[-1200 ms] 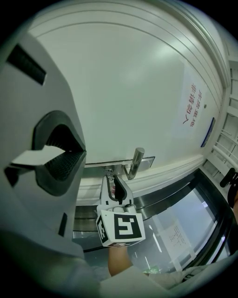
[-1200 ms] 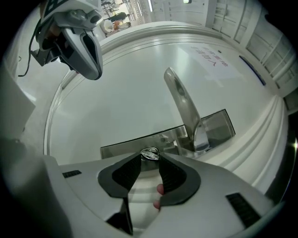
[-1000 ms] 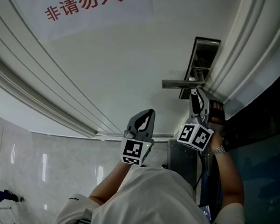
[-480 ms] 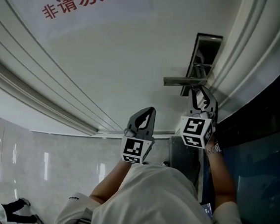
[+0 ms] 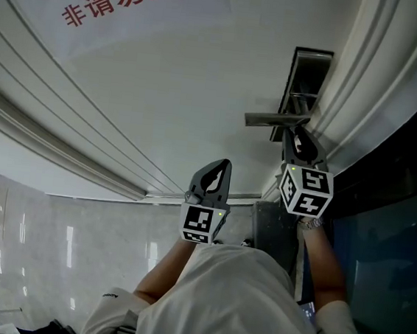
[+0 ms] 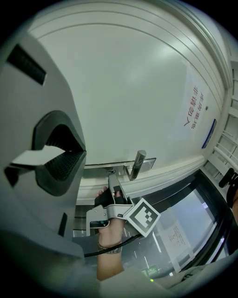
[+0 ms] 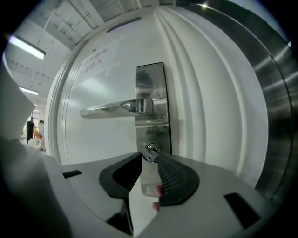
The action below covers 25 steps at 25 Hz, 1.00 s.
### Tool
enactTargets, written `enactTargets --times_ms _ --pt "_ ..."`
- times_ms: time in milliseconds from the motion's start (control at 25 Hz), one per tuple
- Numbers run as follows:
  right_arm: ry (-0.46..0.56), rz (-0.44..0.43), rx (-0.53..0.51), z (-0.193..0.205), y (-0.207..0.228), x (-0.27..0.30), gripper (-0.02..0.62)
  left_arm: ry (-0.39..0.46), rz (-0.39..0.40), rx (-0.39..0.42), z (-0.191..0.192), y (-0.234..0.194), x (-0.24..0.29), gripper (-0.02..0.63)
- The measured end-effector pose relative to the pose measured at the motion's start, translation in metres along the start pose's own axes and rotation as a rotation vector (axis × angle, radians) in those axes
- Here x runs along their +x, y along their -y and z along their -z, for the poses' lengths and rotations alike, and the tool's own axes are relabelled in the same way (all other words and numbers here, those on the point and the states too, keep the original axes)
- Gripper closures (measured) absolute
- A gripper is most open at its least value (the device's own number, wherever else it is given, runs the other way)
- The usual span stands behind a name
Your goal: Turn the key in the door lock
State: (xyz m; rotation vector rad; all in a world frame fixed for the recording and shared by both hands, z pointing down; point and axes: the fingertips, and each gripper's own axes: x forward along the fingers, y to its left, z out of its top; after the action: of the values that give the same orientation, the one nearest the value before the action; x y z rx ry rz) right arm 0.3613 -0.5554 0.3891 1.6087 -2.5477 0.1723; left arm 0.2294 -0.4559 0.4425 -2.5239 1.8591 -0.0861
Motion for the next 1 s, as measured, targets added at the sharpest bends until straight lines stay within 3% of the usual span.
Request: enactTargets --times_ms 520,1000 --pt "0.049 -0.046 0.628 0.0031 0.0061 -0.0016 0.491 -0.006 -0.005 -0.012 0.0047 -0.0007 -0.0007 0.598" --pt "0.104 -0.065 1.029 0.005 0.0087 -0.0025 0.492 -0.011 -0.017 -0.018 0.0081 -0.0041 -0.0041 0.598"
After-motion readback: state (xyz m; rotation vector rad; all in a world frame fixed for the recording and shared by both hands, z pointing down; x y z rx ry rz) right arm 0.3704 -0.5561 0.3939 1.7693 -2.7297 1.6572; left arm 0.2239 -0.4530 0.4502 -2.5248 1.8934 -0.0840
